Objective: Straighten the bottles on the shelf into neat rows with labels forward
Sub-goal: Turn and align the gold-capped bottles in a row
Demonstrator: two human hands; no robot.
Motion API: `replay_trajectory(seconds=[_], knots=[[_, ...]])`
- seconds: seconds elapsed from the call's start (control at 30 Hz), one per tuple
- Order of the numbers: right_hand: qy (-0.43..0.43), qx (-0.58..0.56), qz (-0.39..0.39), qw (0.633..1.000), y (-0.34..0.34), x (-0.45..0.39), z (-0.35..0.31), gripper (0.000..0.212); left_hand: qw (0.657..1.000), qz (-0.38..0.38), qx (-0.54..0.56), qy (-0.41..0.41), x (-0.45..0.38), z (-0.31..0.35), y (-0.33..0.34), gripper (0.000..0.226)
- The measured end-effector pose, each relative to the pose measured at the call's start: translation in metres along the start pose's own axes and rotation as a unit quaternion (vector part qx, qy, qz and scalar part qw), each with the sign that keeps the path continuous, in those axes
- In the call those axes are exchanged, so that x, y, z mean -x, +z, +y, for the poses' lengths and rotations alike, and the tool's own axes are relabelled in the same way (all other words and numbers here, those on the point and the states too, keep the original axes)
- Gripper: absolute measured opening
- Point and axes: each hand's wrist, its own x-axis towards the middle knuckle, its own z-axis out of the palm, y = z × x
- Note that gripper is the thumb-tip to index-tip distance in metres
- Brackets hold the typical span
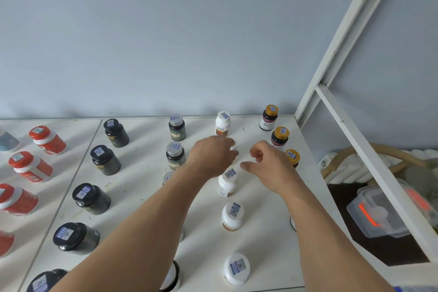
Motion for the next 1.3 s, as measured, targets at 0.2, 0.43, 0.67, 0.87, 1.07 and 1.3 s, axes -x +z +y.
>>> replay_trajectory(seconds=[0.2, 0.43, 0.67, 0.87, 1.07, 1.3], knots=[[0.033, 0.008, 0.039, 0.999, -0.038, -0.015, 0.060, 0.061, 0.999, -0.021, 0.003, 0.040, -0.020, 0.042, 0.008, 0.043], [0.045, -0.055, -0.053, 0.996, -0.047, -0.030, 0.108, 0.062, 0.993, -0.108, 0.054, -0.004, -0.043, 0.087, 0.036, 0.052], [0.018, -0.102, -0.048, 0.993, -0.054, -0.040, 0.115, 0.039, 0.971, -0.161, 0.157, -0.077, -0.045, 0.103, 0.055, 0.058], [-0.009, -0.105, -0.033, 0.994, -0.062, -0.043, 0.103, 0.036, 0.960, -0.180, 0.193, -0.094, -0.049, 0.100, 0.052, 0.049], [-0.009, -0.097, -0.015, 0.995, -0.070, -0.050, 0.100, 0.043, 0.958, -0.188, 0.204, -0.069, -0.052, 0.104, 0.044, 0.039], [-0.005, -0.086, -0.018, 0.996, -0.071, -0.055, 0.101, 0.048, 0.954, -0.191, 0.223, -0.058, -0.057, 0.098, 0.044, 0.036]])
